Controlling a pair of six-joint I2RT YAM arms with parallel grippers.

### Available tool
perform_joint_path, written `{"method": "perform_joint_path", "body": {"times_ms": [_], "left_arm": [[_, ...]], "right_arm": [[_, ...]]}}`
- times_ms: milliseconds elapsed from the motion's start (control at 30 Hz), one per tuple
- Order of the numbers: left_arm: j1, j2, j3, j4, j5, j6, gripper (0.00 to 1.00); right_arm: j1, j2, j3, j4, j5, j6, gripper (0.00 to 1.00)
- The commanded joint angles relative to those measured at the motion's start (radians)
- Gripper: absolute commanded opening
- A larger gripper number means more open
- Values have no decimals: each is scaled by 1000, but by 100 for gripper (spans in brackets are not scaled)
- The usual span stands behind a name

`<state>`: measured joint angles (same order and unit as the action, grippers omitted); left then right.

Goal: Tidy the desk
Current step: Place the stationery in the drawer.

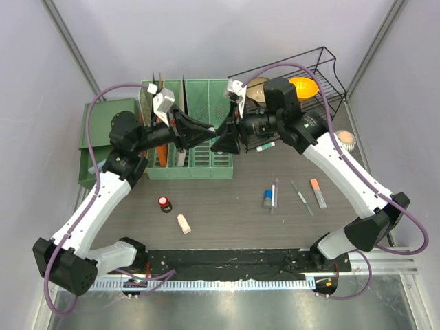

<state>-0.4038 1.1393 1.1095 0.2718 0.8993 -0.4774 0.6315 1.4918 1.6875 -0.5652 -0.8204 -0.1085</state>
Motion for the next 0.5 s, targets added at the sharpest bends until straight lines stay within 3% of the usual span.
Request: {"method": "perform_joint_path", "body": {"times_ms": [0, 233, 300, 367, 467], "left_arm": [[6, -41, 36, -23, -28, 54, 0], [63, -68, 96, -152, -48, 118, 0], [85, -75, 148, -277, -66, 187, 0], [88, -73, 242, -533, -144, 359, 0], [124, -75, 332, -777, -221, 537, 0]], "right_arm": [[5, -44, -32, 39, 72, -13, 69], [4, -74, -74, -4, 204, -66, 78], [4, -93, -84, -21, 260, -94, 79], [-1, -114, -101, -30, 283, -109, 80], [-10, -140, -120, -48, 308, -126, 80]]}}
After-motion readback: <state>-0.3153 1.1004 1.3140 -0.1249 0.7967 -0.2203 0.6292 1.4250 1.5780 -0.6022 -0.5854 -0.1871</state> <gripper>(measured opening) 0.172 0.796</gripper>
